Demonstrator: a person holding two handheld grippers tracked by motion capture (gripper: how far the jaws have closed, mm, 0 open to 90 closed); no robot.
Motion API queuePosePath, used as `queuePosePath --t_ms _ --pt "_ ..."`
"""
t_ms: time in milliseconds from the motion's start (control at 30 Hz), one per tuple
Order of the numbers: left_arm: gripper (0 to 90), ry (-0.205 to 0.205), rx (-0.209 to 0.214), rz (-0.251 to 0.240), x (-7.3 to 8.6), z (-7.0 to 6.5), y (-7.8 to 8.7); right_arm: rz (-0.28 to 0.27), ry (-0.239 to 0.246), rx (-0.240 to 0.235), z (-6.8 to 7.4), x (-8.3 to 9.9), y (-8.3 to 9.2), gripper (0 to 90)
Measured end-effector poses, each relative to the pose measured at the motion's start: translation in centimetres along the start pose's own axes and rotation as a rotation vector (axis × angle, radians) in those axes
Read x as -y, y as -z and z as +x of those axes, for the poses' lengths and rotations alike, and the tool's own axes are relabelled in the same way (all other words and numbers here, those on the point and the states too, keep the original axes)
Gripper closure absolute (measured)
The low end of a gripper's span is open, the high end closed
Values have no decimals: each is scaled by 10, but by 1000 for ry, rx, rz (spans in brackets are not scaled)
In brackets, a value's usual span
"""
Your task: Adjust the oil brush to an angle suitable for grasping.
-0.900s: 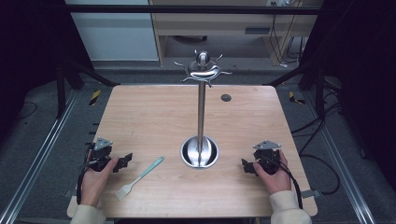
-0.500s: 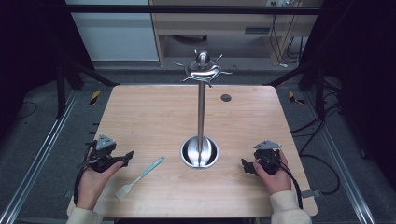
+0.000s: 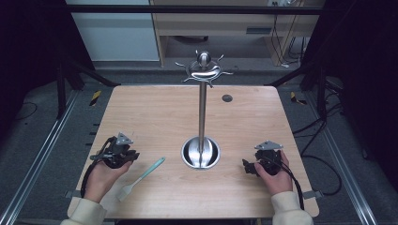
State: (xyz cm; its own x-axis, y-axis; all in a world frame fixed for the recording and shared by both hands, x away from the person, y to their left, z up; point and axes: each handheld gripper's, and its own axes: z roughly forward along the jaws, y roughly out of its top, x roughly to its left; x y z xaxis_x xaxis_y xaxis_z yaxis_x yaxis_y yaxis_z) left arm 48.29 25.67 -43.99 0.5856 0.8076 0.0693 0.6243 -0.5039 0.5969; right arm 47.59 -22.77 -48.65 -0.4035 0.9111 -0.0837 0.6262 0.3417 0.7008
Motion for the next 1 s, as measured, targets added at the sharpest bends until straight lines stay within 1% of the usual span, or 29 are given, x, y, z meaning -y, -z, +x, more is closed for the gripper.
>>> queuePosePath --t_ms 33,100,133,200,233,367,467,500,567,600,633,800,1000 --pt "858 -7 8 18 -1 -1 -4 0 0 2 0 0 0 81" --pt "900 -7 20 34 -2 -3 -8 0 -1 -1 0 0 0 81" --pt "900 -7 20 34 -2 -3 -8 0 -1 -1 0 0 0 81" --pt "900 -15 25 48 -2 -6 -13 -2 5 1 0 0 -1 81" --pt "900 -27 29 63 -2 -9 -18 -2 6 1 0 0 -1 81" --pt "900 -40 41 74 -3 -14 -23 -2 5 0 0 0 -1 81" --pt "900 -58 48 83 -4 -18 -27 -2 4 -2 0 0 -1 81" --pt "900 -62 52 82 -4 -20 -31 -1 5 -3 0 0 -1 81" --pt "900 -63 53 83 -4 -21 -32 -1 2 -4 0 0 -1 81" --pt "900 -60 55 92 -4 -23 -32 -1 5 -3 0 0 -1 81" --pt "900 -71 62 100 -4 -25 -35 -1 4 -2 0 0 -1 81" --pt "900 -82 70 109 -4 -29 -38 0 5 -2 0 0 -1 82" --pt "900 -85 79 118 -4 -31 -40 -1 4 -2 0 0 -1 82"
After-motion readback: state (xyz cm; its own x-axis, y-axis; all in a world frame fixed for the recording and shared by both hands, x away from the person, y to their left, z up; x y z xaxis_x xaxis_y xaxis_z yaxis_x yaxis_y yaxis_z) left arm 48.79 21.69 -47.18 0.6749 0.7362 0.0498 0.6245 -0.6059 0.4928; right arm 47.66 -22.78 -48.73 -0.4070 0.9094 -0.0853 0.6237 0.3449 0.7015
